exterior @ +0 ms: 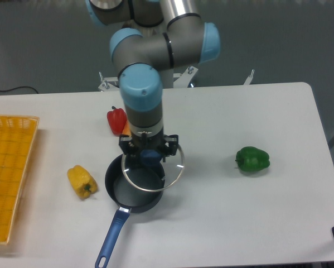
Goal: Open the lid
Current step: 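Lift the glass lid off the saucepan and carry it sideways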
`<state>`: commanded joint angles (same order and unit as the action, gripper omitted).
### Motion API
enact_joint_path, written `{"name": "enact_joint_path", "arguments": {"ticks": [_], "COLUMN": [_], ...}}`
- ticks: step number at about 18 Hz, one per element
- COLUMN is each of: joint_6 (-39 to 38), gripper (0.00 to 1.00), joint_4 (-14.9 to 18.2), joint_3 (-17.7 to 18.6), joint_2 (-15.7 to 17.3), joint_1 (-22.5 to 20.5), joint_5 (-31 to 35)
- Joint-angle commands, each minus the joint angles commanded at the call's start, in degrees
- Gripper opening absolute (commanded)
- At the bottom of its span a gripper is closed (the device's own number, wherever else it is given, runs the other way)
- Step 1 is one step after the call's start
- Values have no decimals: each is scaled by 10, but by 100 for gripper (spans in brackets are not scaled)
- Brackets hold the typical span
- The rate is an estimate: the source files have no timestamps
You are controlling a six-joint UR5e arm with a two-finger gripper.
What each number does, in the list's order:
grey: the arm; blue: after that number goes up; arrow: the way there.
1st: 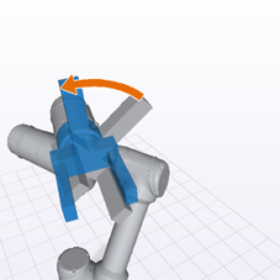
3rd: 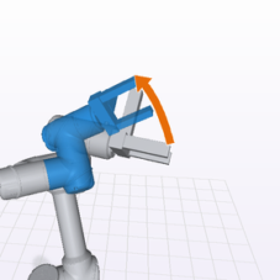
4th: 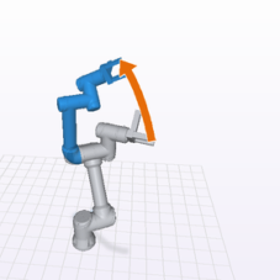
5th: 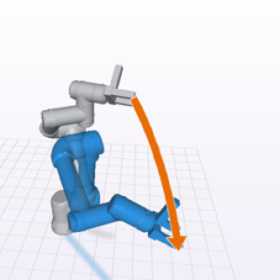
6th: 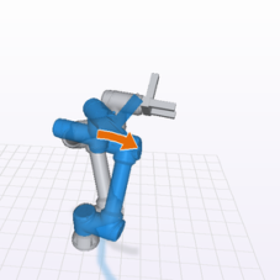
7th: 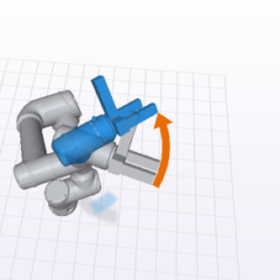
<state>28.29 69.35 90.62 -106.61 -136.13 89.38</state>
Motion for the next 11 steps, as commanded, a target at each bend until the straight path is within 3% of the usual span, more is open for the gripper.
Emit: {"name": "enact_joint_path", "arguments": {"ticks": [5, 11], "joint_6": [74, 130], "gripper": [70, 70], "joint_4": [-27, -91], "joint_3": [2, 2], "joint_2": [-3, -40], "joint_1": [-26, -44], "joint_5": [0, 0]}}
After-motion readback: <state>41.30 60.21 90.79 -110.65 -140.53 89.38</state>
